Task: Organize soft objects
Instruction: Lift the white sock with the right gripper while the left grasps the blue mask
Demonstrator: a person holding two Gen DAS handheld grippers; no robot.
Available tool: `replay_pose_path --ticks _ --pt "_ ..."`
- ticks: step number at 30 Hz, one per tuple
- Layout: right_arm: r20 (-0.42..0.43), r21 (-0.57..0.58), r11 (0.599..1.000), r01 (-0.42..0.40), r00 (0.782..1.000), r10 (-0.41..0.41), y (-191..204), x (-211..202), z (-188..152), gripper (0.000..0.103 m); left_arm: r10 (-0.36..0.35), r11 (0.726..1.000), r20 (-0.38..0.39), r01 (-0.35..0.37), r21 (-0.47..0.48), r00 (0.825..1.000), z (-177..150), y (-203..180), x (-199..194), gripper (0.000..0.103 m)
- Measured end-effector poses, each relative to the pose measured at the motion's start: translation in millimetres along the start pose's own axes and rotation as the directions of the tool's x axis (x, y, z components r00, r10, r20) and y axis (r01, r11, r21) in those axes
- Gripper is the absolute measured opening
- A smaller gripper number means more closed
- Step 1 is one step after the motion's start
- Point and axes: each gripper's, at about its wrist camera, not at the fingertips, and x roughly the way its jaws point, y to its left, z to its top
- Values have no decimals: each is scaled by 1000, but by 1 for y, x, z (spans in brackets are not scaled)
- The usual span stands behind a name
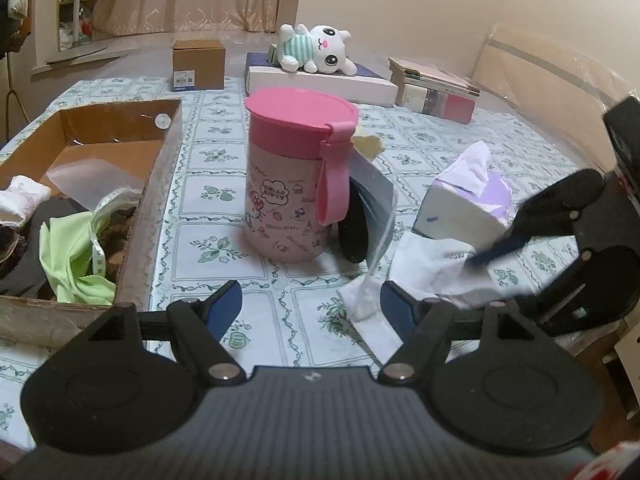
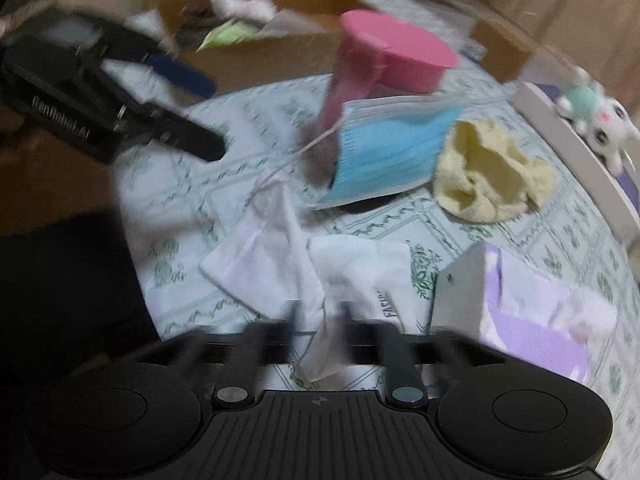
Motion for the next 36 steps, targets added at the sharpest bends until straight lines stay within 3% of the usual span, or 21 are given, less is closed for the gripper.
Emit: replay_pose_path --ticks 1,4,7,13,14,17,19,22,28,36 --pt "40 50 999 3 999 -5 -3 -3 -3 84 5 1000 -3 -5 -3 1000 0 1 0 74" --pt "72 226 974 0 997 -17 -12 5 -6 84 14 1000 -13 -14 -12 1000 -1 5 3 74" --pt "96 327 945 9 994 -43 -9 16 -7 84 17 1000 -22 -17 -19 1000 0 6 7 74" --pt "45 341 932 123 988 -147 9 35 -4 83 20 1000 -30 -21 -14 999 0 6 9 74" --pt "45 331 934 137 986 -160 11 36 -6 79 21 1000 -31 -22 -15 999 -1 6 10 74" --pt "50 326 931 165 980 -192 13 30 -14 54 23 1000 -33 -23 -16 999 -1 5 10 74" --pt "45 339 922 187 976 -214 10 24 -20 20 19 1000 -35 -20 -18 999 -1 4 11 74" --pt "56 392 904 170 977 -208 1 8 -29 13 12 1000 -30 -13 -19 999 0 -1 12 74" --pt "109 484 856 182 958 -266 -3 -36 -51 13 -17 1000 -8 17 -8 1000 7 -20 16 73" --pt "61 516 813 269 936 -348 2 -60 -79 13 -78 997 35 79 -5 996 29 -57 32 71"
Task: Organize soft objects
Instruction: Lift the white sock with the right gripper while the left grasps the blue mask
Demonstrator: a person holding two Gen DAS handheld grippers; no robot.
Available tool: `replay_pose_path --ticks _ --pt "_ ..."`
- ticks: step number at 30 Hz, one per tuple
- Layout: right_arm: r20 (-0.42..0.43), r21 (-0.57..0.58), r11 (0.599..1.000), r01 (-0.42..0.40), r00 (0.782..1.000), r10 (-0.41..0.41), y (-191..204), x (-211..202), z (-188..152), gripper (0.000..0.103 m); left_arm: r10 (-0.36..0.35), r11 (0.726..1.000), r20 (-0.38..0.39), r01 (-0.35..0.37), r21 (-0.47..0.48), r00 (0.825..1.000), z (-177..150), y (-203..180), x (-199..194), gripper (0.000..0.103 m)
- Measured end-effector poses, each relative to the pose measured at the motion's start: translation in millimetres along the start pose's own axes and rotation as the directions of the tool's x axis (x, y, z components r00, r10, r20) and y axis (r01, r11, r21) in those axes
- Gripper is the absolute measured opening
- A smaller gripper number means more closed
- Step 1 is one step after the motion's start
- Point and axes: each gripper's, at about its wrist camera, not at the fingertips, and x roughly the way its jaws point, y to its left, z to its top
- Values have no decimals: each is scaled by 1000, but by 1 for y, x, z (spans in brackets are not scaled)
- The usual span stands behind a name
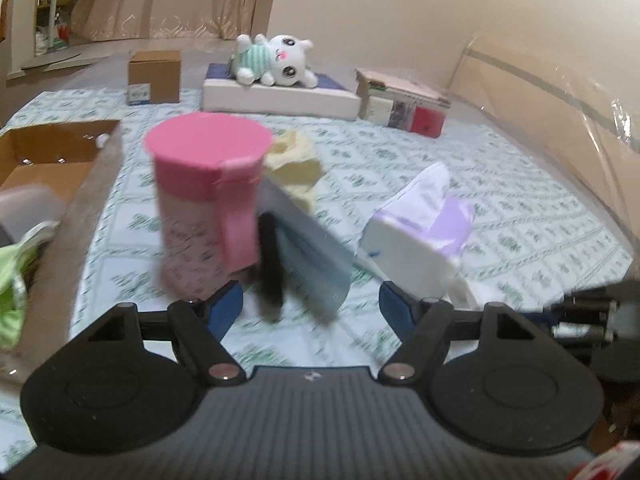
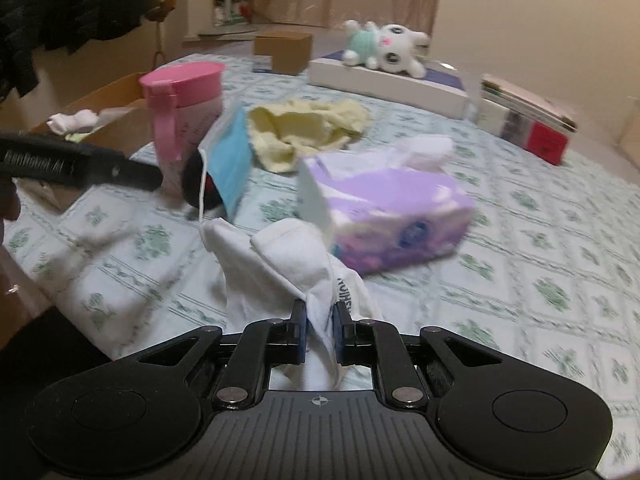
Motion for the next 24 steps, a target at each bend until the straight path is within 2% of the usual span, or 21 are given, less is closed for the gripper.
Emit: replay_pose_path --ticks 7,9,12,14,17,24 --pt "33 98 995 33 999 -36 -26 -16 -10 13 28 1000 5 -28 -13 1000 15 -24 32 56" --pt "30 102 994 32 999 -35 -28 -17 -12 13 52 999 -10 -52 -5 999 18 -28 43 47" --pt "25 114 993 29 999 -32 -32 -18 -15 13 87 996 -28 -87 16 996 18 -33 56 30" --pt "24 125 992 26 999 -30 -33 -17 -17 13 99 994 -38 -97 46 994 17 -35 59 7" --pt "23 129 991 23 999 -26 -34 -17 -18 13 87 993 -57 -81 89 995 12 -36 55 3" --pt "35 139 990 18 999 -23 -31 -22 -18 13 5 980 -152 25 196 988 -12 -40 16 2"
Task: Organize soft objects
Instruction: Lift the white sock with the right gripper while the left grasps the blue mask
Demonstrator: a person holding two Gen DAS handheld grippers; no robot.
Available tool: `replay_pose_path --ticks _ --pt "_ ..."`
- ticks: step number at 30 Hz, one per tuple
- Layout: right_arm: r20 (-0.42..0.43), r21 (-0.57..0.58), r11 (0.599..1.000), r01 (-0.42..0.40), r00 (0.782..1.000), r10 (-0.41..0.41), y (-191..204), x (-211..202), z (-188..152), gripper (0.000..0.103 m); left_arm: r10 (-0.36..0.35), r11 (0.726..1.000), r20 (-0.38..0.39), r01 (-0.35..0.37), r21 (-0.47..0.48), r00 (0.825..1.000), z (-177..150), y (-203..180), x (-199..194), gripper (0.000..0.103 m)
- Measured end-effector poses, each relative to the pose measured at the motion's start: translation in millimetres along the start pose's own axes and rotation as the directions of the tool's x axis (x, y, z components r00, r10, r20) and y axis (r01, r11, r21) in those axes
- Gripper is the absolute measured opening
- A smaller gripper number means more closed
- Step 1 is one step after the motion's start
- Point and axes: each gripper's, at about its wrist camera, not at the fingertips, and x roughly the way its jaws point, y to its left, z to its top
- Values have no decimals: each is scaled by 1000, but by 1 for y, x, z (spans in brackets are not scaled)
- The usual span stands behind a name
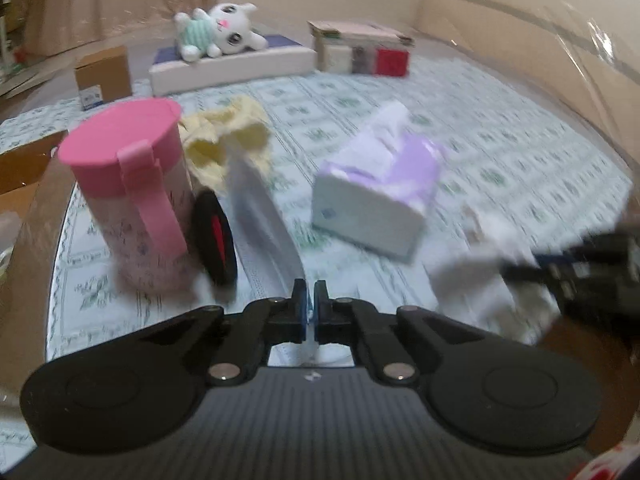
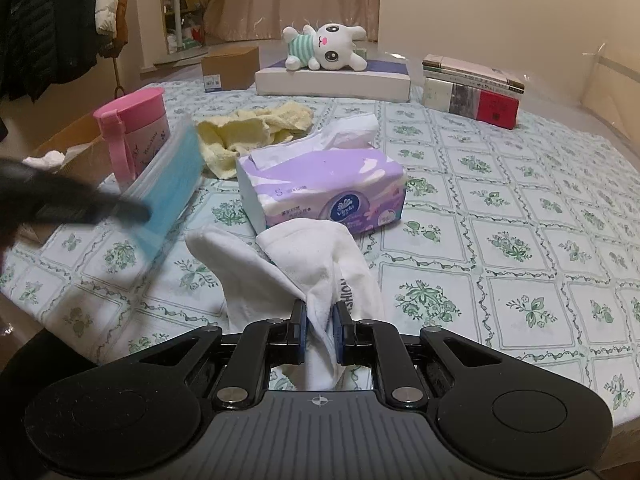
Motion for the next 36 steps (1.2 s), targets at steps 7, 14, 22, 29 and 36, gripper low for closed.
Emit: replay_pose_path --ticks 7,14,22,29,36 --pt "15 7 1000 7 1000 -7 1 -6 3 13 -34 999 -72 36 21 997 -25 -2 -21 14" --pt "23 16 1000 21 1000 -21 0 -9 5 13 14 1000 -40 -14 -4 999 -13 11 -15 81" --pt "16 26 999 34 999 -35 -3 0 4 13 22 1000 -118 -21 12 993 -13 24 32 86" --pt "4 38 999 37 999 -37 -6 10 5 13 1 999 -167 7 50 986 -19 20 55 87" --pt "1 38 999 31 1000 -31 -6 12 5 13 6 997 -176 8 78 984 -23 17 53 79"
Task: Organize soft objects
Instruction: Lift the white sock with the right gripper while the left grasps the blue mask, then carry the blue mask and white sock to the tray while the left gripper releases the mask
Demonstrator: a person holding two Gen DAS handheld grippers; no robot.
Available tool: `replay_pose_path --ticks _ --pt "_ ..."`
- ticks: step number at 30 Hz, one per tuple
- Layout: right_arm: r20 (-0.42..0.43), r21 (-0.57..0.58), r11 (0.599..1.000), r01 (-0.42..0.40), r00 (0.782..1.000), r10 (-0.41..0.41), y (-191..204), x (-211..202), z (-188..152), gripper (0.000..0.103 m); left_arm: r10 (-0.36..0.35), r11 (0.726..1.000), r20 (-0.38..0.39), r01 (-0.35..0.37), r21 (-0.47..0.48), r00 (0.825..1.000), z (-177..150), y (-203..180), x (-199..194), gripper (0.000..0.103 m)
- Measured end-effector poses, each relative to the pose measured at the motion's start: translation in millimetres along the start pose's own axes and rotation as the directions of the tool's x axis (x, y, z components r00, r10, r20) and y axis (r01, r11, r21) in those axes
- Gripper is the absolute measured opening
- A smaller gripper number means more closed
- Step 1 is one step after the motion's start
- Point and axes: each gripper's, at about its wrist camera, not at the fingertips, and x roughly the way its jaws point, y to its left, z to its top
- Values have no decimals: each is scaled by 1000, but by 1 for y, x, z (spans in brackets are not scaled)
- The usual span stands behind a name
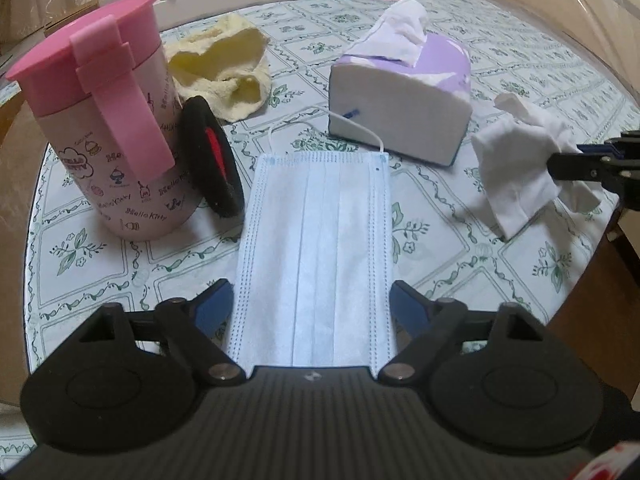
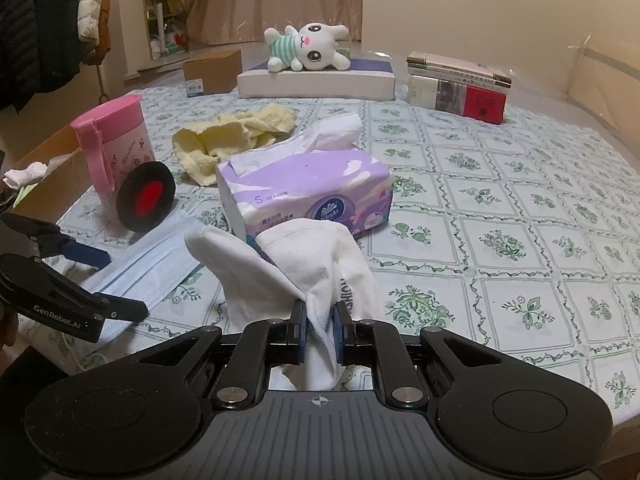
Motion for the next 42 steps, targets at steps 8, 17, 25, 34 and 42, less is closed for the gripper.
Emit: replay_pose_path --ticks 8,17,25,34,42 --pt "17 -7 1000 -7 1000 7 4 -6 1 13 -4 1000 -11 4 14 1000 0 -6 -15 16" --pt "55 -5 1000 -18 998 18 13 -27 4 13 -5 1000 50 4 15 999 -6 -17 -48 4" --pt "110 -12 998 -54 992 55 28 -52 15 13 9 1000 149 -10 9 989 3 -16 -100 3" --pt "144 -29 994 -104 984 107 50 -70 24 13 35 999 217 -34 -8 976 -5 -10 -147 3" --pt "158 -95 980 -177 969 190 78 -71 43 13 91 995 247 -80 -55 965 -15 13 -178 3"
